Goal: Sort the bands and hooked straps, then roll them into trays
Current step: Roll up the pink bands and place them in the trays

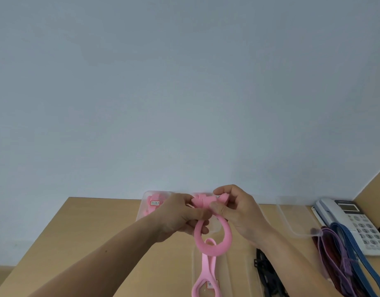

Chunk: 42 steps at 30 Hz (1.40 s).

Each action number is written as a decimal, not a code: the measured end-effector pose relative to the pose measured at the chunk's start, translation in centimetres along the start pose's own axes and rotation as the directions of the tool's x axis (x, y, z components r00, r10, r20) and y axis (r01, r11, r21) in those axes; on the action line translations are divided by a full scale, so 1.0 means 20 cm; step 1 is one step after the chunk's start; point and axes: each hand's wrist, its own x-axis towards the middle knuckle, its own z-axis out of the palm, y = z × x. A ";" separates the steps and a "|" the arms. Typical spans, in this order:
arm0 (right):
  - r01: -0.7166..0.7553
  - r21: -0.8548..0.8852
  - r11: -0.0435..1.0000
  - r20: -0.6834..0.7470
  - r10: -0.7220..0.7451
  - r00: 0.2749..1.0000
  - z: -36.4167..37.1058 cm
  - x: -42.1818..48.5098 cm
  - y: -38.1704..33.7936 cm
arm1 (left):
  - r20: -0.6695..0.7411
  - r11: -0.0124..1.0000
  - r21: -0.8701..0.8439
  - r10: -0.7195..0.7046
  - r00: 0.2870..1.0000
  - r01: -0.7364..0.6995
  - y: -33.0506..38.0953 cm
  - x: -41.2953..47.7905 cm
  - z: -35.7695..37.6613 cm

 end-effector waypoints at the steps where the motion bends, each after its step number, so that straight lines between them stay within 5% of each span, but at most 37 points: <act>1: 0.006 0.002 1.000 0.001 -0.006 1.000 0.00 0.00 0.00 | 0.014 1.000 0.004 -0.008 1.000 0.007 0.00 0.00 0.00; 7: 0.066 -0.032 0.997 0.052 -0.064 0.997 -0.02 -0.02 0.01 | 0.108 0.992 -0.112 -0.044 0.993 0.056 0.01 0.00 -0.02; 18: 0.013 0.020 1.000 0.094 -0.015 0.995 -0.05 -0.04 0.04 | -0.008 0.984 -0.159 0.081 0.997 -0.082 0.02 0.02 0.01; 24: -0.072 -0.076 0.995 0.034 0.075 0.997 -0.03 -0.02 0.01 | -0.064 0.985 -0.016 0.168 0.984 -0.169 0.01 0.02 0.02; 33: 0.063 -0.136 0.989 -0.008 -0.064 0.998 -0.01 0.00 0.02 | -0.149 0.965 0.220 0.175 0.973 -0.140 -0.02 0.00 0.05; 42: 0.157 -0.295 0.942 0.024 -0.157 0.987 0.00 -0.01 0.03 | -0.063 0.996 -0.083 0.039 0.997 -0.044 0.01 -0.03 0.03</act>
